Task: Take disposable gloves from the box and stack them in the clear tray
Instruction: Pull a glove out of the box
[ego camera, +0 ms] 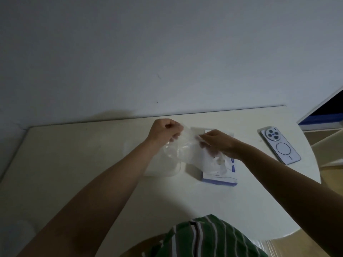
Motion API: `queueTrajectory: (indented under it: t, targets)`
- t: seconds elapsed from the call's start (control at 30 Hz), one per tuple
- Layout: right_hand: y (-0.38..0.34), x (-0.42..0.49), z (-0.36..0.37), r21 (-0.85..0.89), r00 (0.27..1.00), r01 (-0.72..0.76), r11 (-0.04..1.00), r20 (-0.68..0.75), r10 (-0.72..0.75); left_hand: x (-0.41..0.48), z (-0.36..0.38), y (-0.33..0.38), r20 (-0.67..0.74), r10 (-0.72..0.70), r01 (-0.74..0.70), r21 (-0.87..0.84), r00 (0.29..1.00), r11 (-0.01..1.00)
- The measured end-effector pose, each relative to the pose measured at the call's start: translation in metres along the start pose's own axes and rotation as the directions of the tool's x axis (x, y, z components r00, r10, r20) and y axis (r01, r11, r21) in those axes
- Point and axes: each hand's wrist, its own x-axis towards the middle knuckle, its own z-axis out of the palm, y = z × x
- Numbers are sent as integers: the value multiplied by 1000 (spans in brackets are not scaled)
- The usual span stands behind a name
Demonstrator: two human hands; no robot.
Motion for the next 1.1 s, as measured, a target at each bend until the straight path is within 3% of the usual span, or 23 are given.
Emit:
queueTrajectory:
  t: [0.13,0.23,0.3,0.33,0.37,0.4,0.47,0.53,0.6,0.67,0.87,0.93,1.03,1.1]
  targets:
    - [-24,9,15,-26,999,7,1000,-31,-8,-3,-29,-17,-146,46,-30,105,988,994]
    - [-41,19,29,-120,952,134,984,-259,-161,-6,-48,-35,-270,123,-29,329,955,944]
    - [-53,21,41,-361,766,318,877,-447,-462,-10,-62,-46,-306,207,-40,472,929,881]
    - [-61,19,46,-445,648,422,790,-461,-606,-12,-67,-50,-314,236,-43,516,920,855]
    - [-69,18,54,-485,565,527,698,-413,-714,-14,-73,-54,-323,252,-35,551,912,834]
    - [-76,18,62,-485,528,620,617,-323,-785,-15,-77,-58,-330,260,-23,578,908,815]
    - [-82,23,83,-476,578,693,541,-82,-812,-15,-82,-63,-337,261,3,617,905,787]
    - [-76,38,105,-590,708,606,533,95,-700,-15,-85,-68,-334,244,35,649,910,760]
    - [-62,56,121,-696,859,420,583,98,-502,-14,-86,-72,-323,218,68,684,921,726]
    - [-50,70,130,-736,946,274,619,88,-313,-11,-88,-78,-307,200,99,736,930,670]
    - [-38,91,156,-782,982,188,594,155,-107,-2,-92,-87,-271,104,176,827,957,534]
    - [-34,94,163,-808,988,147,570,143,-52,-3,-92,-86,-268,131,181,870,954,459]
    - [-30,95,170,-829,993,110,548,114,-28,-2,-87,-85,-97,351,-14,954,931,300]
    - [-29,94,173,-821,993,108,561,116,-21,-3,-80,-84,29,326,-136,941,945,309]
